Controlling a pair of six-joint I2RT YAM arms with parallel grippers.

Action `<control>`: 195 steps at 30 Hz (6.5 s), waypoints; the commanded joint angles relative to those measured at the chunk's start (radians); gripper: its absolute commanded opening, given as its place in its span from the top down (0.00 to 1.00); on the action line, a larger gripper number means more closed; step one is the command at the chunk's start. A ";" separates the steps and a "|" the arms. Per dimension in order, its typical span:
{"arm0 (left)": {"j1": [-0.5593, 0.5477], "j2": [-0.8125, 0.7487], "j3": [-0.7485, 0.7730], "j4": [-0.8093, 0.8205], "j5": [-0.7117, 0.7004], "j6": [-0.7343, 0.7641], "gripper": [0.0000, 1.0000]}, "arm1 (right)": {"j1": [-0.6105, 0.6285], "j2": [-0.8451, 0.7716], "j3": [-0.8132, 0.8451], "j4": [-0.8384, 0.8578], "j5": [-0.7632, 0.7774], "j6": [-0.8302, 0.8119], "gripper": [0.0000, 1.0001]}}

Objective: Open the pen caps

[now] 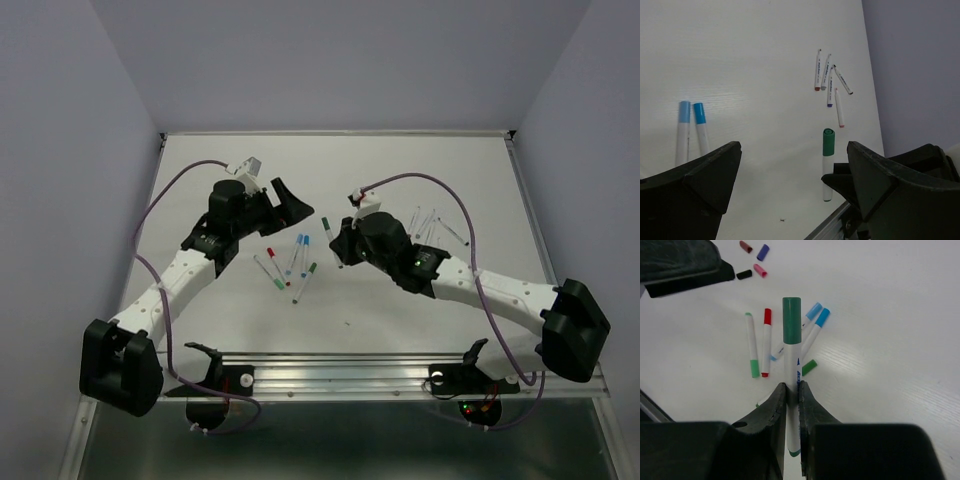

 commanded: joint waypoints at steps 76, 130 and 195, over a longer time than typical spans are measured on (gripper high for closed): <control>0.202 0.214 0.386 0.094 -0.173 -0.021 1.00 | 0.039 -0.131 -0.154 -0.003 -0.407 -0.072 0.99; 0.219 0.250 0.173 -0.167 -0.490 0.066 1.00 | -0.444 -0.015 -0.176 -0.121 -0.080 0.034 0.99; 0.091 -0.107 0.098 -0.429 -0.672 -0.018 0.01 | 0.099 0.425 0.390 -0.492 0.281 0.392 0.00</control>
